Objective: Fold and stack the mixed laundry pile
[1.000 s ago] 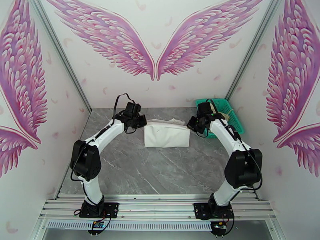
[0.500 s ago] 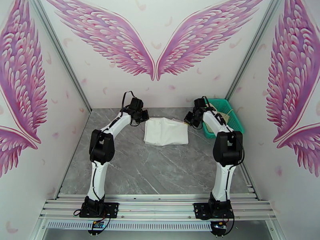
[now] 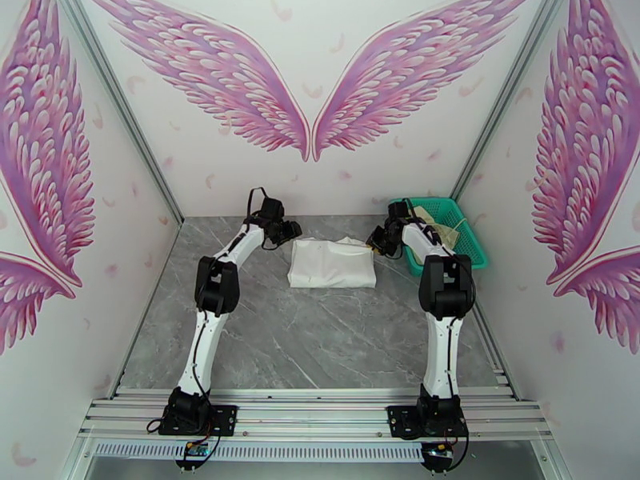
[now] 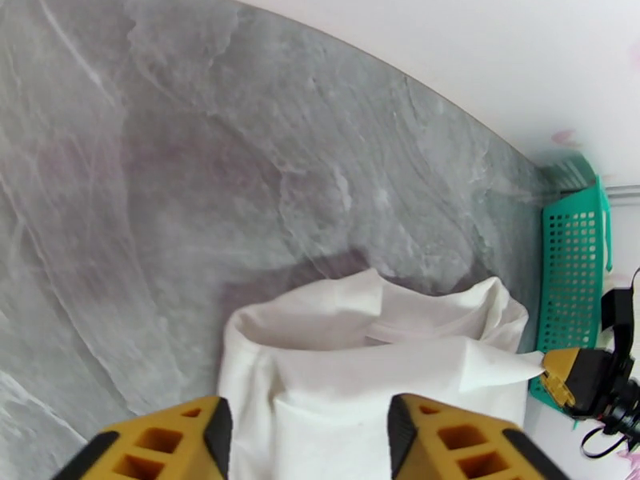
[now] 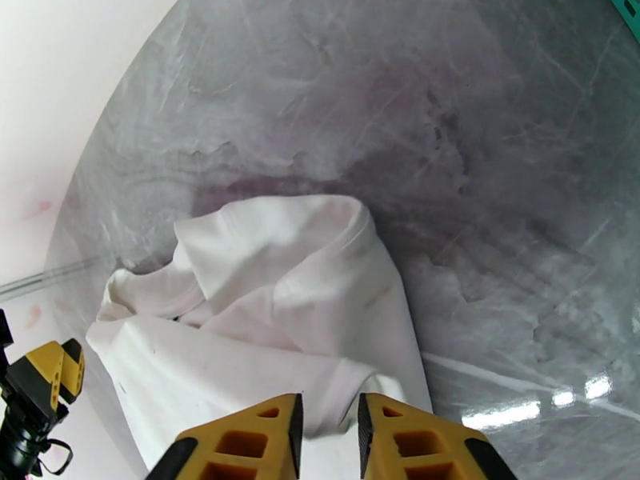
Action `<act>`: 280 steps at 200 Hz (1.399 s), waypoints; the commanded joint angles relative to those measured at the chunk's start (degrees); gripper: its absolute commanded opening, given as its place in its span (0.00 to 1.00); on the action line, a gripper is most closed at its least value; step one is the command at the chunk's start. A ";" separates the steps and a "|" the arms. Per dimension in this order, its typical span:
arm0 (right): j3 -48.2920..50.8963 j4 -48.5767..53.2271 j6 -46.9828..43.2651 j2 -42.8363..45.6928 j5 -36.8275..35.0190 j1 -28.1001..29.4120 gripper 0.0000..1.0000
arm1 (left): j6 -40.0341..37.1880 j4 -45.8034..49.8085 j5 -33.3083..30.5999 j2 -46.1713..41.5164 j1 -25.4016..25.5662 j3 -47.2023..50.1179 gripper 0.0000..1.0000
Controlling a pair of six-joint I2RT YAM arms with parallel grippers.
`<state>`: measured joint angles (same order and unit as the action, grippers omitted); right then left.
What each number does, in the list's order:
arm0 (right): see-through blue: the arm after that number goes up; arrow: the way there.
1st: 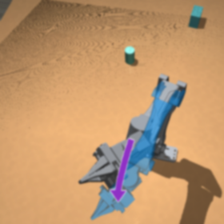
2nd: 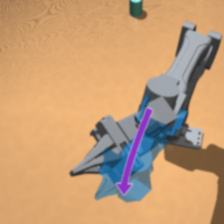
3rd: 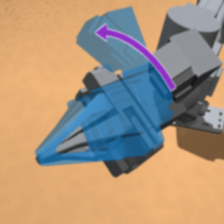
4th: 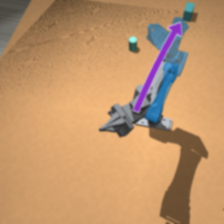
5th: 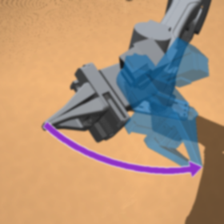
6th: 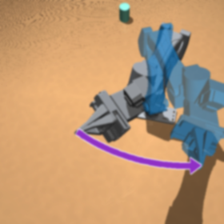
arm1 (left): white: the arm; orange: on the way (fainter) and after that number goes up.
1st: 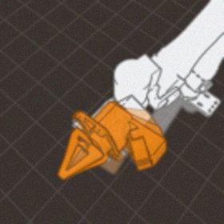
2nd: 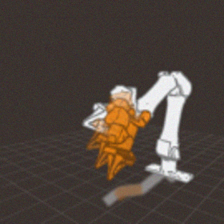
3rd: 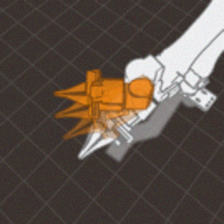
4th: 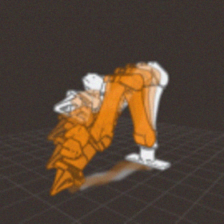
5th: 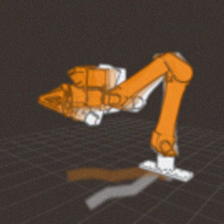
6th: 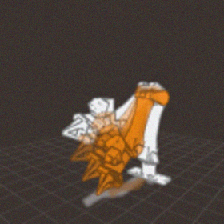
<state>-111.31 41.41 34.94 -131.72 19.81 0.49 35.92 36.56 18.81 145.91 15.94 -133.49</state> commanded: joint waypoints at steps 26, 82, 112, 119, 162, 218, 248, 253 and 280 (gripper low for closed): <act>-6.30 -0.56 -1.93 3.11 1.84 -0.51 0.50 | -5.16 4.82 -2.00 -4.83 -1.13 -5.34 0.62; 5.71 -1.19 -7.76 10.15 -2.37 3.64 0.47 | -13.58 4.40 -2.51 -17.41 6.10 11.87 0.54; 8.85 -1.21 -16.06 8.86 -7.85 4.06 0.52 | -15.46 5.24 -3.08 -15.18 8.78 13.47 0.53; 8.75 -1.07 -18.33 8.38 -10.04 4.03 0.54 | -15.53 5.12 -3.39 -14.32 8.97 13.47 0.52; 4.07 0.92 -30.12 3.79 -13.66 4.08 0.67 | -17.21 6.77 -7.46 -9.02 8.99 10.30 0.58; -7.16 4.71 -32.44 -5.24 -11.95 3.99 0.47 | -16.02 6.34 -7.66 -6.05 8.41 8.60 0.57; -8.81 4.39 -32.68 -5.48 -11.29 3.99 0.19 | -15.73 6.16 -7.73 -5.88 7.88 8.77 0.56; -9.06 4.39 -32.74 -5.33 -11.29 3.99 0.16 | -15.64 6.09 -7.77 -5.96 7.79 8.73 0.56; -9.72 3.98 -32.40 -3.81 -11.29 4.03 0.00 | -15.11 5.64 -7.85 -5.98 7.48 8.60 0.56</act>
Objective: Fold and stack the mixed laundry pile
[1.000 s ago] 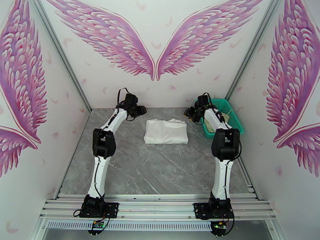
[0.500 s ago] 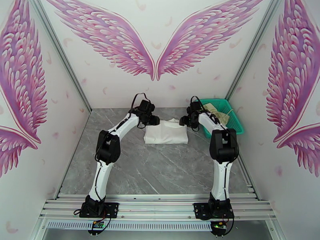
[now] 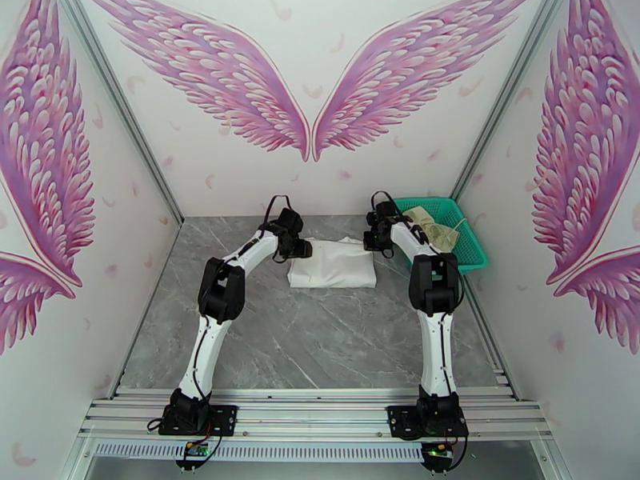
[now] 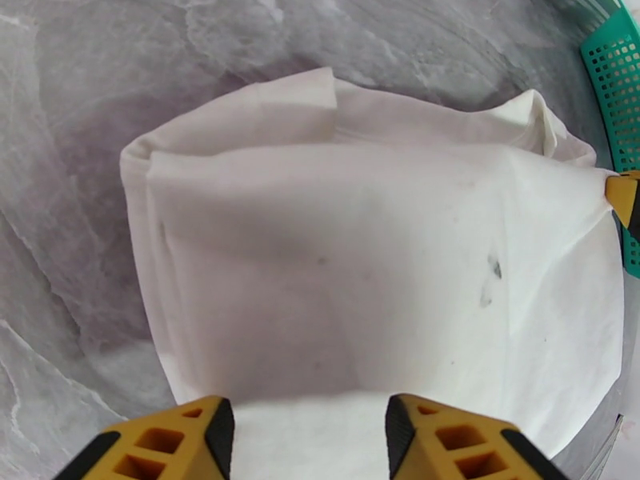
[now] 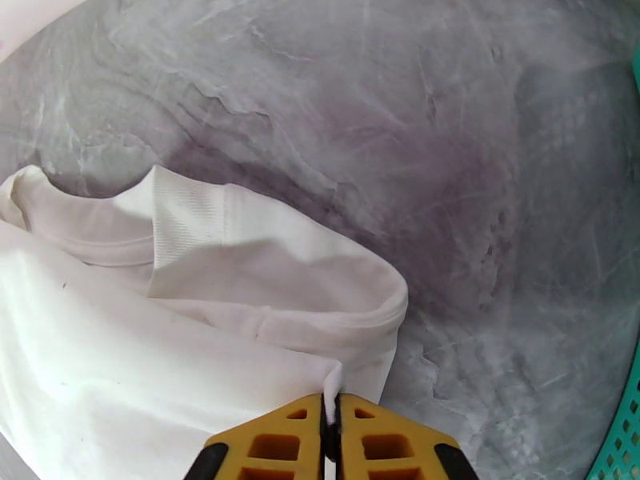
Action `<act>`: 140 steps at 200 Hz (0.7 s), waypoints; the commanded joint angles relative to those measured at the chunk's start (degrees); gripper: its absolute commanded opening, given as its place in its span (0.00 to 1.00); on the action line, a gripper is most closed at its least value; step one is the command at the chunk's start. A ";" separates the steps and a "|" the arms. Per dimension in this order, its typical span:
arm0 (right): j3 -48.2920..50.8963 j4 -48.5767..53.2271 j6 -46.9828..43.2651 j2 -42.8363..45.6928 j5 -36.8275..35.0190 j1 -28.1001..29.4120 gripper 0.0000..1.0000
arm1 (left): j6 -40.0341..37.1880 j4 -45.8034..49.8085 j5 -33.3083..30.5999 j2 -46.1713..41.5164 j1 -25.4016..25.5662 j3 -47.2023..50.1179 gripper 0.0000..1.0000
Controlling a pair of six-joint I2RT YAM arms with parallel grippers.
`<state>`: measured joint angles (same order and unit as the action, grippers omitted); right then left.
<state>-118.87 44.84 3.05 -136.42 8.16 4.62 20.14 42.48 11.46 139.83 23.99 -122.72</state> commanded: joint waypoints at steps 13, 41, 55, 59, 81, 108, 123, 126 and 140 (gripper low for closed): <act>-2.25 -0.17 -0.35 1.71 0.37 -0.18 0.00 | 0.81 -0.53 -0.89 0.09 -0.56 -2.48 0.56; -2.65 -2.46 -0.41 2.15 0.28 -0.14 0.00 | 1.97 -1.54 -2.17 0.08 -0.70 -2.70 0.56; -3.97 -2.90 -0.37 1.27 -0.71 -0.14 0.00 | 2.93 -2.28 -3.41 0.27 -0.85 -2.71 0.56; -4.50 -2.93 -0.28 0.81 -0.83 -0.14 0.00 | 3.37 -2.34 -4.18 0.41 -0.94 -2.80 0.56; -6.65 -3.67 0.22 -1.41 -0.70 -0.14 0.00 | 5.76 -2.24 -8.32 1.61 -1.22 -3.76 0.58; -7.47 -6.65 1.41 -2.51 0.83 -0.16 0.00 | 5.97 -1.54 -11.09 4.23 -1.58 -6.77 0.65; -8.76 -7.42 2.03 -3.52 0.71 -0.14 0.00 | 5.79 -1.60 -11.60 5.97 -1.79 -8.59 0.67; -9.15 -7.34 2.11 -3.75 0.71 -0.14 0.00 | 5.79 -1.80 -11.49 6.24 -1.86 -8.79 0.67; -12.14 -5.79 2.56 -5.86 1.00 -0.14 0.00 | 5.87 -3.83 -9.77 7.33 -2.15 -9.02 0.67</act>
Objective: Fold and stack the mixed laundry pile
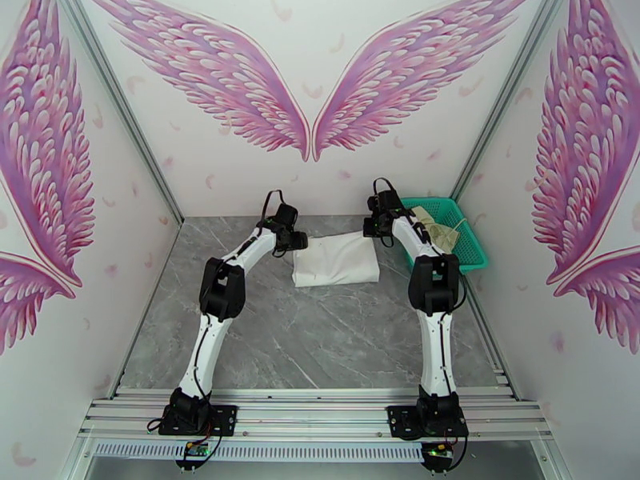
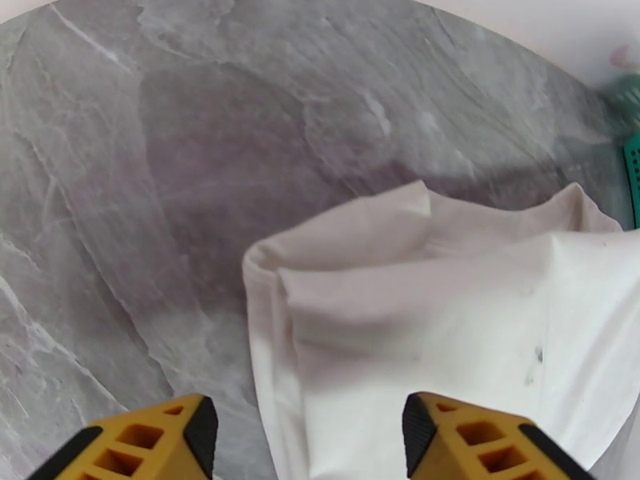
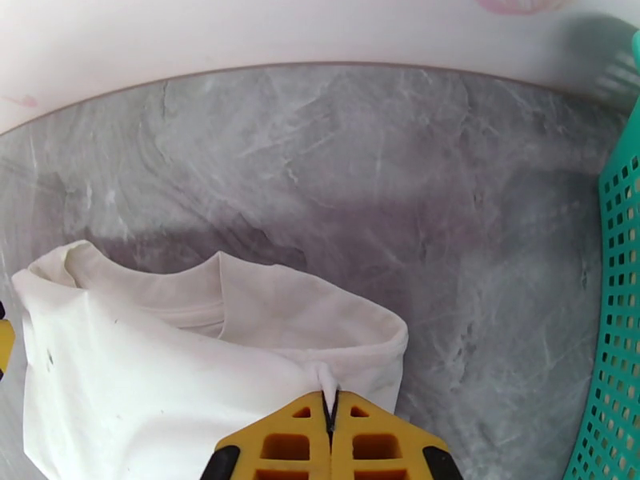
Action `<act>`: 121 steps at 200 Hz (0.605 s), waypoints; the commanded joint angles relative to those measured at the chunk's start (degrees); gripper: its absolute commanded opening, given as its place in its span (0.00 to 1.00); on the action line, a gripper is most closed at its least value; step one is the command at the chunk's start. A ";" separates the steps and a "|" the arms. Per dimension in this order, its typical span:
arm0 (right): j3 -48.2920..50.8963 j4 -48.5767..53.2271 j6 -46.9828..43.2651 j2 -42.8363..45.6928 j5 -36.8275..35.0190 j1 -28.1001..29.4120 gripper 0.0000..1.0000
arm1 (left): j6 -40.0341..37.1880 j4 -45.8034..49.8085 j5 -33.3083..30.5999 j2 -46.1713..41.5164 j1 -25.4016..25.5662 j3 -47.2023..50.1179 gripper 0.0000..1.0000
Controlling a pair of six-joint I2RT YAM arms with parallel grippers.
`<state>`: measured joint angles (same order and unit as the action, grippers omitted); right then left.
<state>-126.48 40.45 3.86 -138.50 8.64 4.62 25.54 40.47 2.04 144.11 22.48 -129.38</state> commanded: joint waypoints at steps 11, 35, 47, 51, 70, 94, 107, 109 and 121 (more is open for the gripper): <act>-6.43 -0.45 2.08 -5.31 0.95 -0.14 0.04 | 0.09 -3.26 0.65 3.82 -0.70 -2.67 0.66; -8.18 -0.28 2.93 -7.50 1.88 -0.14 0.04 | -1.97 -6.62 2.76 5.46 -0.77 -3.46 0.62; -9.93 0.87 3.17 -8.48 1.87 -0.14 0.04 | -3.40 -6.82 3.17 6.62 -0.77 -5.04 0.57; -10.02 0.64 3.26 -8.50 2.02 -0.14 0.04 | -3.68 -6.82 3.41 6.93 -0.84 -5.52 0.55; -10.40 0.68 3.76 -8.72 2.40 -0.10 0.04 | -4.14 -7.00 3.66 7.58 -1.11 -6.85 0.37; -10.50 0.94 4.33 -8.52 2.52 -0.14 0.03 | -3.52 -7.13 2.99 6.66 -1.69 -6.92 0.17; -10.44 0.98 4.60 -8.33 2.38 -0.16 0.02 | -3.27 -7.87 2.23 5.18 -1.90 -5.67 0.08; -10.39 0.96 4.72 -8.27 2.35 -0.15 0.01 | -3.23 -8.08 2.17 5.01 -1.98 -5.46 0.07; -10.46 0.71 5.09 -8.10 2.26 -0.14 0.01 | -3.21 -8.95 1.98 3.66 -2.24 -4.41 0.02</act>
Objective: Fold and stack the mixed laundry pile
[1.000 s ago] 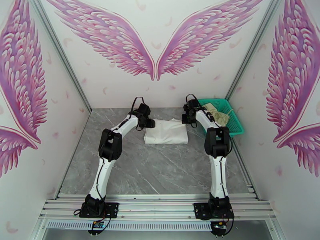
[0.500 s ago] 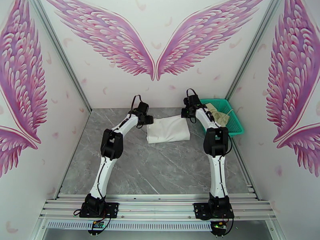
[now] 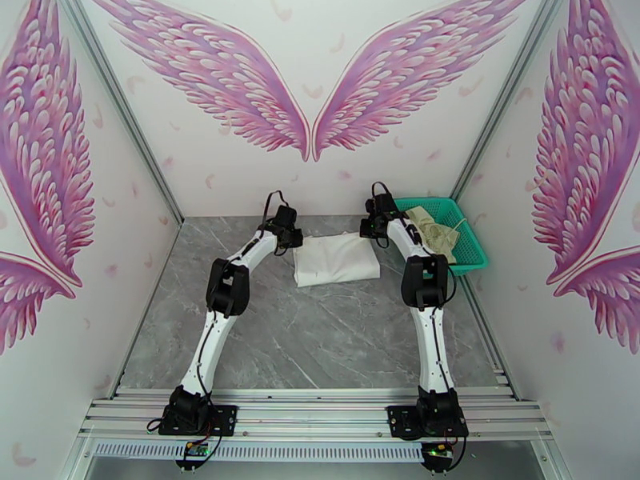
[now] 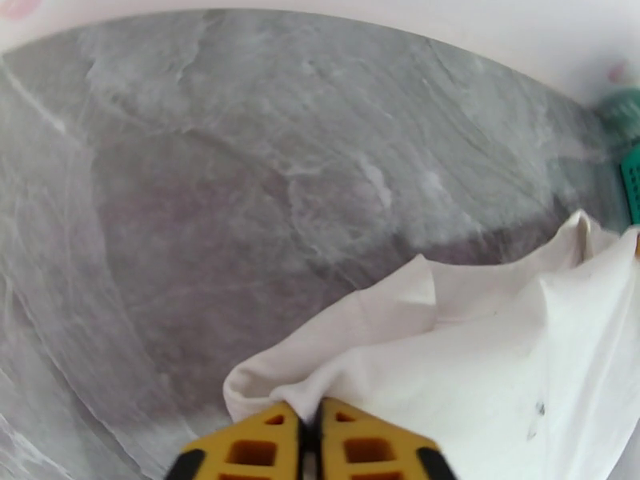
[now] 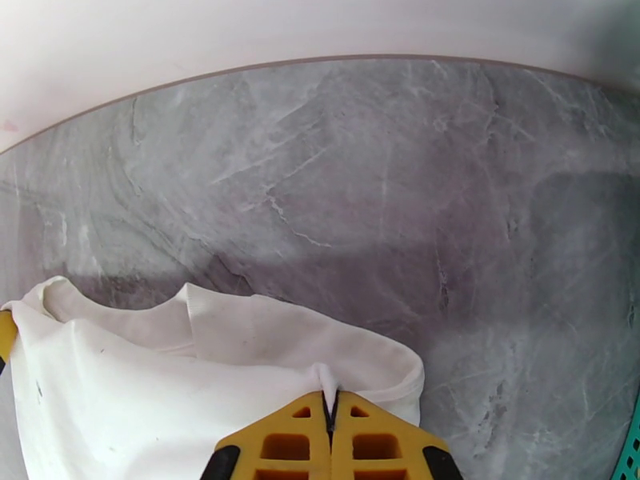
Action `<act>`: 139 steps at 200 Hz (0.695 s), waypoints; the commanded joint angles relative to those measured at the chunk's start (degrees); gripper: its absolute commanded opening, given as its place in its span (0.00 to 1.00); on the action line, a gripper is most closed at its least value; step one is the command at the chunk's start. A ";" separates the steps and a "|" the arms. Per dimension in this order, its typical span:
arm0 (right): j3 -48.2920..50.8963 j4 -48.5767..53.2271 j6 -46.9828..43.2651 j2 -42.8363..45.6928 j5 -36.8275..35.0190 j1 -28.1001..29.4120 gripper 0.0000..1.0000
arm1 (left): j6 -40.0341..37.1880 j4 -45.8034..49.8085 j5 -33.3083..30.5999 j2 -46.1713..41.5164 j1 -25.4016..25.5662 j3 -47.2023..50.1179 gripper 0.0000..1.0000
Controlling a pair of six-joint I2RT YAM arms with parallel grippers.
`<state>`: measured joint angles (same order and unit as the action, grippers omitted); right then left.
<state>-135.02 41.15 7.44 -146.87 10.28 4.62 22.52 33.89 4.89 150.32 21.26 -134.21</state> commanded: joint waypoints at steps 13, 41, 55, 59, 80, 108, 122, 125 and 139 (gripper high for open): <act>-1.85 -0.72 2.10 0.41 0.77 -0.15 0.00 | 0.23 -2.90 -0.84 -3.31 -1.43 0.87 0.00; -2.09 -1.98 3.51 -0.47 0.79 -0.23 0.01 | 0.84 -3.16 -1.34 -3.89 -2.26 1.19 0.00; -2.48 -2.16 3.99 -1.30 1.36 -0.21 0.04 | 1.09 -3.42 -1.24 -3.90 -2.61 1.56 0.00; -2.67 -2.14 4.21 -1.59 1.52 -0.22 0.05 | 1.24 -3.52 -1.23 -3.86 -2.77 1.70 0.00; -5.67 -1.03 5.58 -3.63 3.01 -0.66 0.26 | 2.42 -4.49 -0.51 -3.73 -3.31 2.76 0.00; -7.55 0.50 6.97 -4.08 3.78 -1.30 0.52 | 4.10 -4.15 -0.06 -3.44 -3.95 2.57 0.49; -7.57 1.96 6.80 -2.36 3.91 -1.37 0.55 | 4.03 -3.55 -0.38 -4.42 -4.03 2.46 0.52; -7.49 2.42 6.61 -1.85 3.99 -1.37 0.55 | 3.95 -3.41 -0.65 -4.81 -4.03 2.46 0.52; -6.08 3.89 6.33 1.52 4.22 -1.24 0.55 | 3.43 -1.98 -1.56 -7.09 -4.03 2.44 0.54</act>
<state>-140.57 41.41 13.34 -149.88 13.28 3.75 25.76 30.37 4.80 149.88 17.63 -132.07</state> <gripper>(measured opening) 0.549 0.524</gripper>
